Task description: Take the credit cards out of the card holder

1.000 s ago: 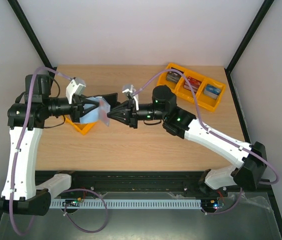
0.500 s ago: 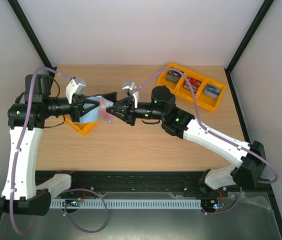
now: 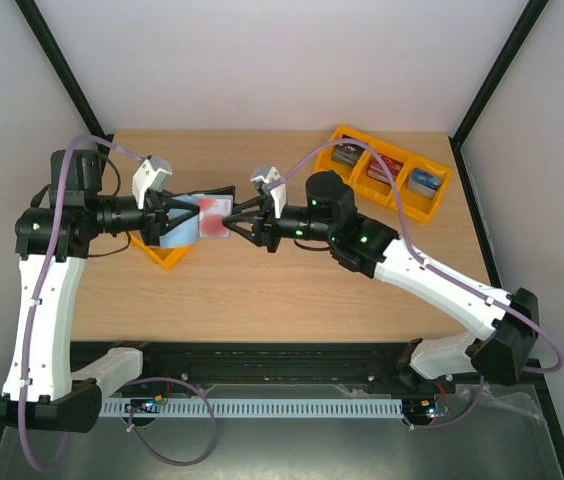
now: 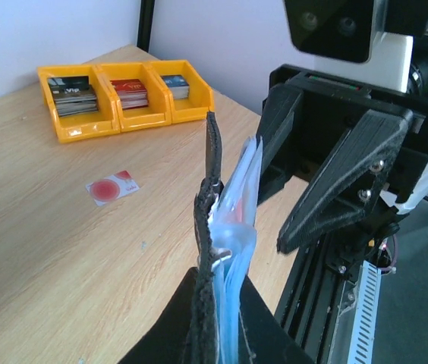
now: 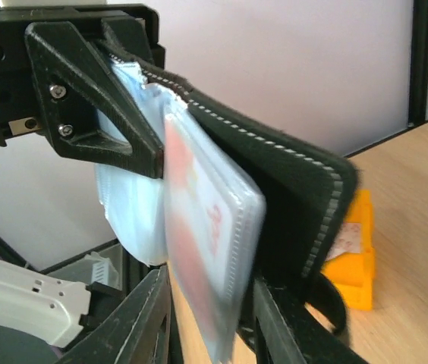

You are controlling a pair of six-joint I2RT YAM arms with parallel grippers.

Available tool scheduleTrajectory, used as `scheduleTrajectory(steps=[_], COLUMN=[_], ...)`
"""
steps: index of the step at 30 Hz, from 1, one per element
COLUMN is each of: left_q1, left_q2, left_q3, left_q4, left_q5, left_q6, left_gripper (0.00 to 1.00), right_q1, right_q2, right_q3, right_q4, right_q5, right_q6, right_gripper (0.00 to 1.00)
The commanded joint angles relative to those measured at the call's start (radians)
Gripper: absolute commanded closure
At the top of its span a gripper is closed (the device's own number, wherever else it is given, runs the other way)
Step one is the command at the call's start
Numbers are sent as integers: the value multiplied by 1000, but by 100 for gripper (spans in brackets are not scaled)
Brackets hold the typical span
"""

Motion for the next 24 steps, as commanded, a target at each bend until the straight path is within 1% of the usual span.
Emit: scheduleTrajectory(steps=[1, 5, 8, 13, 16, 20, 24], left_q1=[-2, -4, -7, -1, 19, 50, 80], left_q2=[-16, -21, -27, -55, -81, -122, -152], left_q3=[7, -9, -53, -164, -227, -295, -350], left_q4=[-2, -14, -3, 58, 81, 93, 102], left_q5=[31, 22, -13, -112, -145, -164, -155], left_q6=[8, 27, 32, -8, -13, -14, -15], left_gripper=[98, 98, 98, 98, 98, 98, 98], right_q1=[-39, -102, -147, -226, -246, -261, -262], right_q2=[-78, -122, -145, -184, -189, -193, -202], right_q3=[5, -43, -85, -189, -217, -229, -229], right_q4=[-93, -113, -130, -116, -159, -216, -239], right_q5=[47, 61, 94, 200, 308, 474, 521], right_q6=[-81, -86, -76, 14, 66, 112, 123], right_gripper=[70, 69, 69, 66, 65, 64, 61])
